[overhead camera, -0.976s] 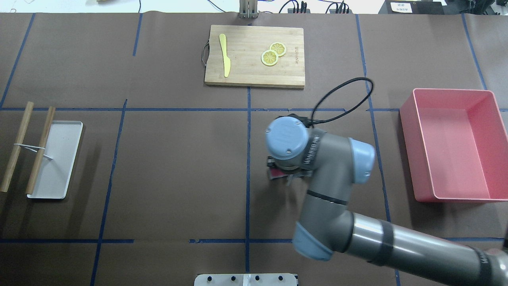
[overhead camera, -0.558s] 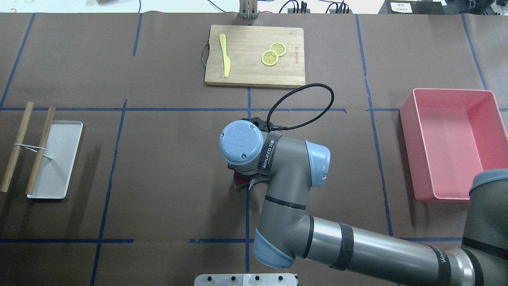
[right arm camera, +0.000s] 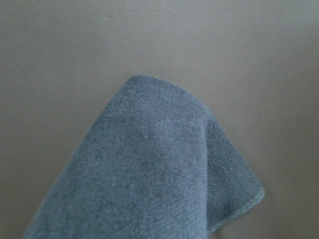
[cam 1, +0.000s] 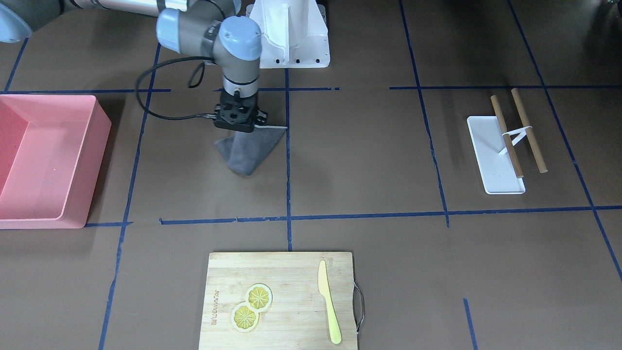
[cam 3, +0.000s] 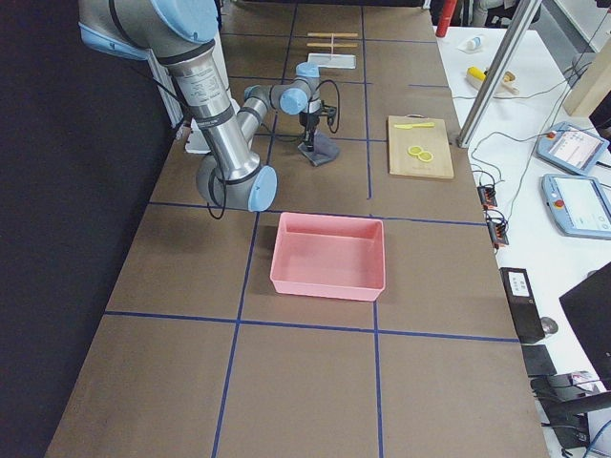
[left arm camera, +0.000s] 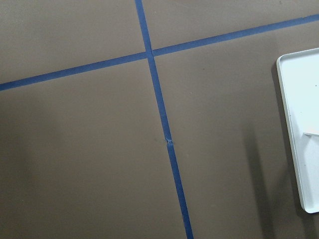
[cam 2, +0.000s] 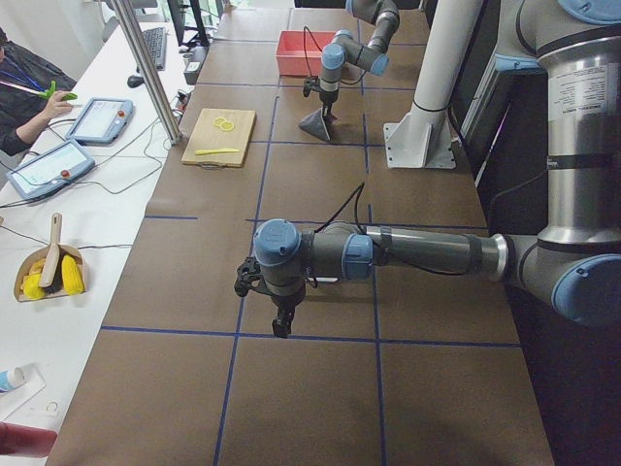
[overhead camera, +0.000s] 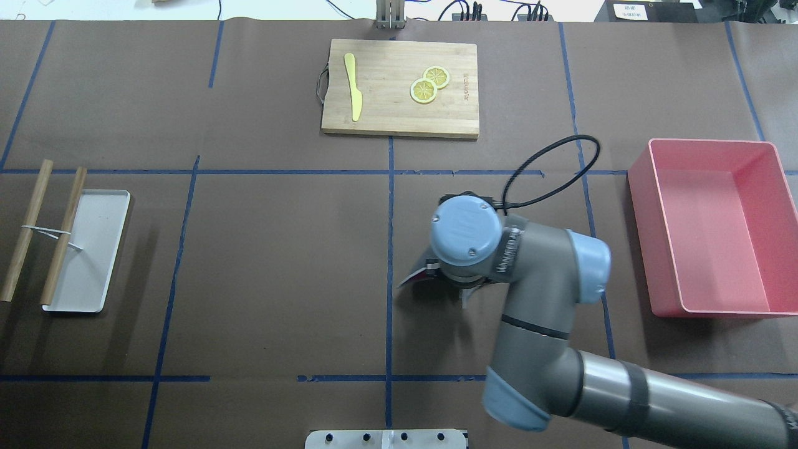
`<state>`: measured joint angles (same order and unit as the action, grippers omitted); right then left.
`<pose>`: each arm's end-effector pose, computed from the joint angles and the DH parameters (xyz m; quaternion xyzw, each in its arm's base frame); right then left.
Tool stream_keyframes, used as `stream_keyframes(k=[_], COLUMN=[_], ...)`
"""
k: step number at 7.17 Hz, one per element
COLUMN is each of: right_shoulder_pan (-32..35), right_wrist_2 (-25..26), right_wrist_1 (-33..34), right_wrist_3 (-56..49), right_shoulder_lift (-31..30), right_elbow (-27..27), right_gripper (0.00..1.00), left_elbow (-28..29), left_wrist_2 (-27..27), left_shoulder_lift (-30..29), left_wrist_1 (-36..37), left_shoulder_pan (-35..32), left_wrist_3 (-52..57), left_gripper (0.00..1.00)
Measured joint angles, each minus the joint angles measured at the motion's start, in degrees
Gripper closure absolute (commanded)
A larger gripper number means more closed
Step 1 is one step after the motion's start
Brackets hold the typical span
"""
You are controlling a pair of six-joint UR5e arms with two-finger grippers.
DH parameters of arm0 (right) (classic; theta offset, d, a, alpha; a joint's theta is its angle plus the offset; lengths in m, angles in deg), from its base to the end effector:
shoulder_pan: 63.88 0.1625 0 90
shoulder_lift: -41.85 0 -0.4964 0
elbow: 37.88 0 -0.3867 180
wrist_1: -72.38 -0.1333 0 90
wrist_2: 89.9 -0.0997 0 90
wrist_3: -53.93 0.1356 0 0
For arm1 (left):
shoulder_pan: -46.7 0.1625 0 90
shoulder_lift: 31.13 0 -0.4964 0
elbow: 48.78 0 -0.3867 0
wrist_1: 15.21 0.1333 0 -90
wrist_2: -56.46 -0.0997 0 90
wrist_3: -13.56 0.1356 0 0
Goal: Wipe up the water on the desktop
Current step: 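Wipe the cloth back toward the pink bin and again toward the center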
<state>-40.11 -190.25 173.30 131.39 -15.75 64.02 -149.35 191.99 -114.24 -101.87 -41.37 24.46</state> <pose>-0.5962 -0.3816 0.3681 0.0070 -0.2987 0.0676 0.9519 -0.0221 -0.4276 0.7249 0.0330 0.3856 0.1042 0.9162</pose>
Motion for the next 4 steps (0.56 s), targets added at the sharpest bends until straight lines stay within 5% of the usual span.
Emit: stream_keyframes(k=[4], right_shoulder_pan=[3.1], right_wrist_2=[0.3], right_wrist_1=[5.6], right_wrist_3=[-10.3], right_shoulder_lift=[-15.4], right_elbow=[12.3], right_gripper=[1.0], left_elbow=[0.0], left_wrist_2=[0.0], left_shoulder_lift=[0.0], left_wrist_1=[0.0], left_shoulder_pan=[0.0], left_wrist_3=[-0.1], left_gripper=[0.0])
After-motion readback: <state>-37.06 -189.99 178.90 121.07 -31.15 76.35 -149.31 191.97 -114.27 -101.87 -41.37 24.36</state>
